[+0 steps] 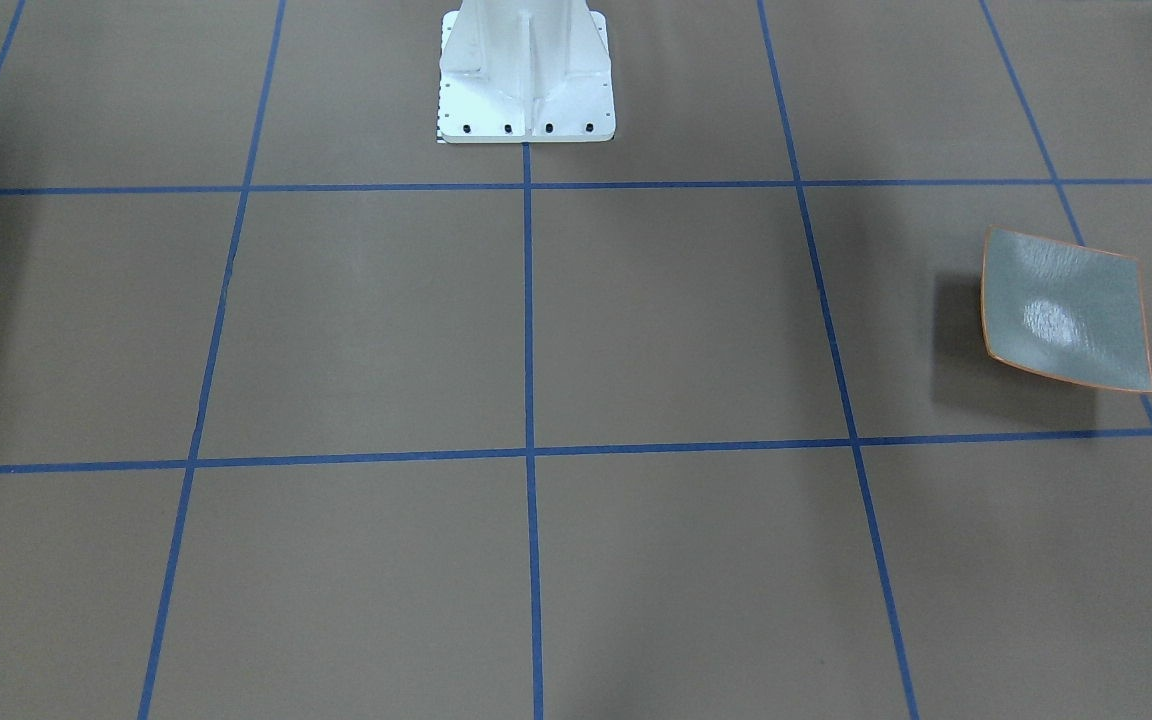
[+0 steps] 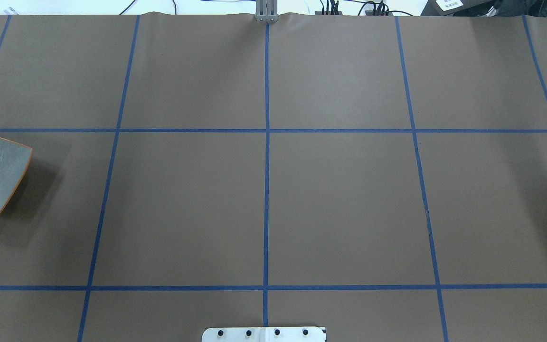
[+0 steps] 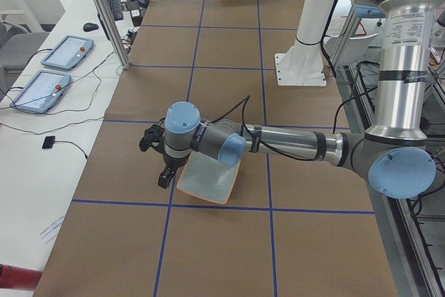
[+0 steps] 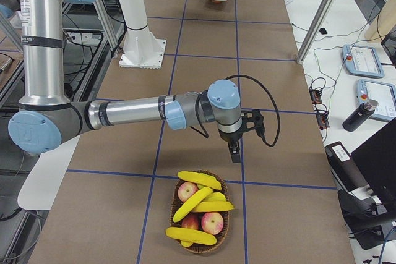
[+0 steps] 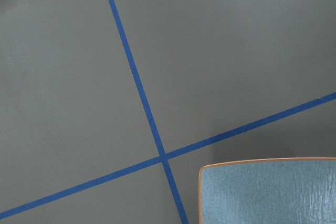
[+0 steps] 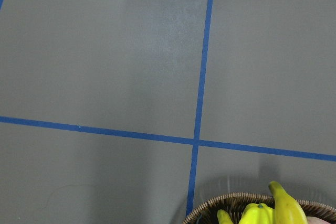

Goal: Transfer all bananas from basket to plate

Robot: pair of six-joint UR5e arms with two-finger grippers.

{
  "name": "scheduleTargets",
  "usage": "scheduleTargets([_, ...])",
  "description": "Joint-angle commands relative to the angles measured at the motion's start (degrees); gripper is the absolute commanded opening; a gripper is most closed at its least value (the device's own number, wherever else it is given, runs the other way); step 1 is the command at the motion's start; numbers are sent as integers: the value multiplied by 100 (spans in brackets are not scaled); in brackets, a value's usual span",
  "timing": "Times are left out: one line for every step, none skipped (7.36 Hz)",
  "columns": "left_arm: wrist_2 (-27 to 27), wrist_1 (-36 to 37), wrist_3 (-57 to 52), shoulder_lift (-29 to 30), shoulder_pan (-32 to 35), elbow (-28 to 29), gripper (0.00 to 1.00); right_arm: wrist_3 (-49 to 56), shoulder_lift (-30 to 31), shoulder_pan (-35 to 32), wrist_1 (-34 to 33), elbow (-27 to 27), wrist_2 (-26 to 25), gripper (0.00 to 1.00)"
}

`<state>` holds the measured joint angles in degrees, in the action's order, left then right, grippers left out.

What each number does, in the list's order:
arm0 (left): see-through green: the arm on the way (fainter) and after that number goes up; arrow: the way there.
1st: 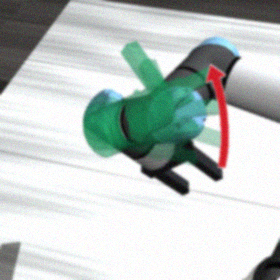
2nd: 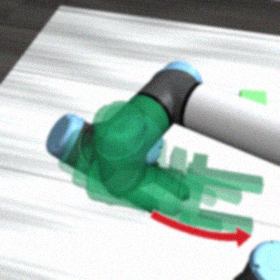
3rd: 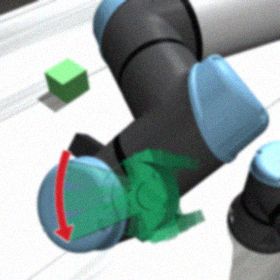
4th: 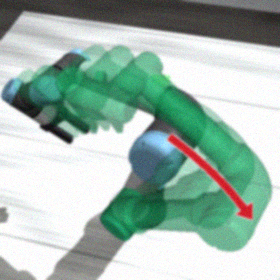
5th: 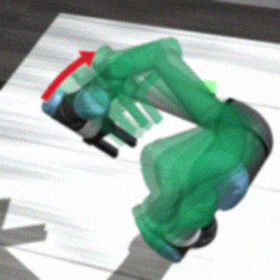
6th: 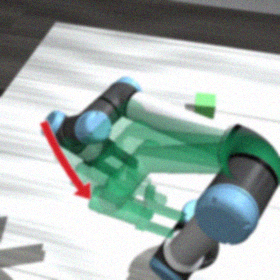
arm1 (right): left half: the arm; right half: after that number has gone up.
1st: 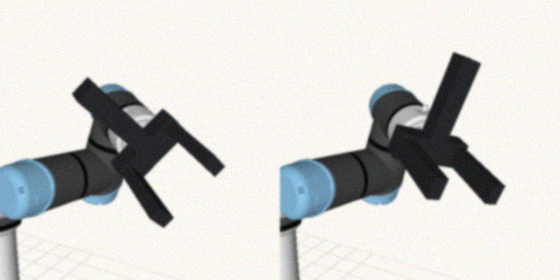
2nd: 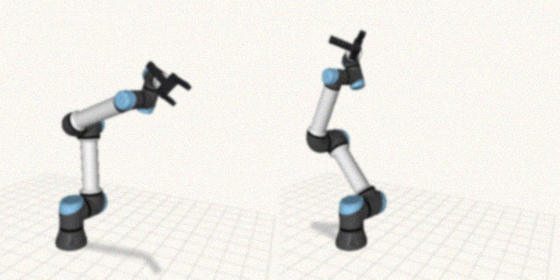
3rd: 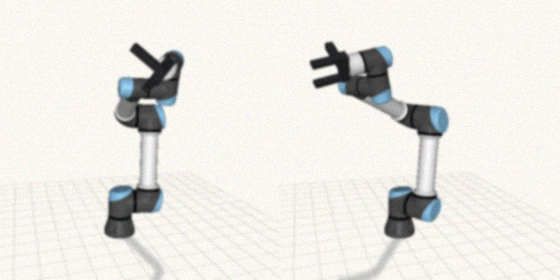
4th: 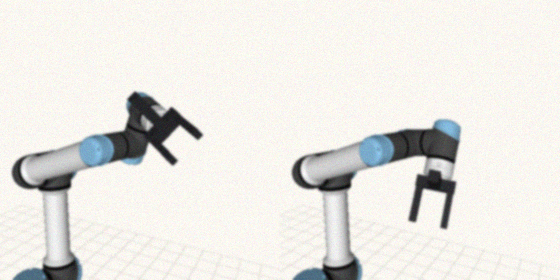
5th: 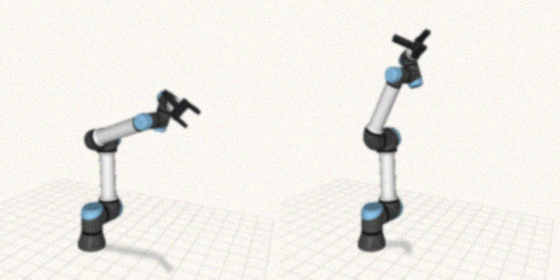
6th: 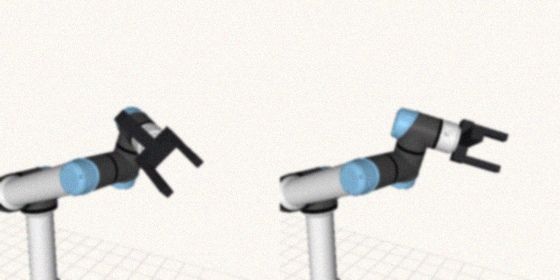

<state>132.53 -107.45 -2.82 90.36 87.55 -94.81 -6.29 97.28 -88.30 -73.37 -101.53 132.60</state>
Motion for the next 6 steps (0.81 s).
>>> scheduleTargets([1, -13, 1, -1, -1, 15, 100, -1173, 571, 547, 1102, 19, -85, 100])
scheduleTargets([1, -13, 1, -1, -1, 15, 100, -1930, 730, 959, 1515, 28, -599, 100])
scheduleTargets([1, -13, 1, -1, -1, 15, 100, -2303, 984, 1242, 1919, 97, -970, 100])
scheduleTargets([1, -13, 1, -10, -1, 50, 100, -2341, 1143, 1280, 2315, 359, -1034, 98])
scheduleTargets([1, -13, 1, -10, -1, 50, 100, -2411, 1170, 1280, 2962, 875, -1130, 98])
scheduleTargets([10, -5, 1, -10, -1, 50, 100, -2664, 1171, 1280, 3587, 1246, -1149, 97])
